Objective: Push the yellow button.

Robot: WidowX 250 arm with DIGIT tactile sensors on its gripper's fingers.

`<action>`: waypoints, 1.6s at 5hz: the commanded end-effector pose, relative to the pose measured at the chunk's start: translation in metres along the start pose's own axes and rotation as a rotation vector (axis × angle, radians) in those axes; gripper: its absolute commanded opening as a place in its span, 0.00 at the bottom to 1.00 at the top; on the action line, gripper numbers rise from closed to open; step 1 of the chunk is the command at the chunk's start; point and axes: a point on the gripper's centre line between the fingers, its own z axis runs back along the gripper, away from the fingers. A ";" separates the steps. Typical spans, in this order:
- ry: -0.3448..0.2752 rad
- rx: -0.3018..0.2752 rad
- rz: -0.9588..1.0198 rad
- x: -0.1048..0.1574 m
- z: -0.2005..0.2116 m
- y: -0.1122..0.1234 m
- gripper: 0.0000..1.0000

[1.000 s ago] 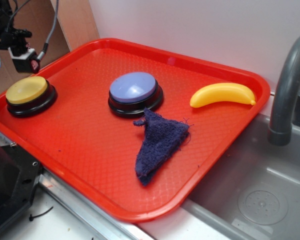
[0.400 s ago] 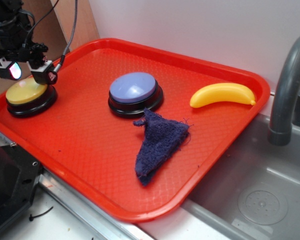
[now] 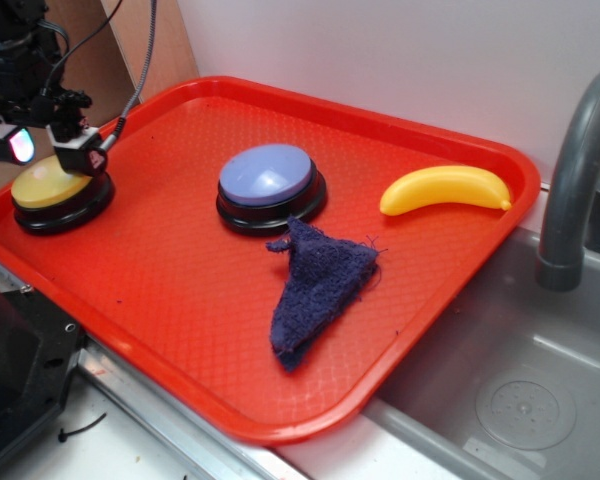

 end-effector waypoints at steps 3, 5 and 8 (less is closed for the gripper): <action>-0.098 0.037 0.005 0.009 0.064 0.014 1.00; -0.116 0.039 -0.005 0.007 0.076 0.010 1.00; -0.154 0.034 0.001 0.003 0.095 0.008 1.00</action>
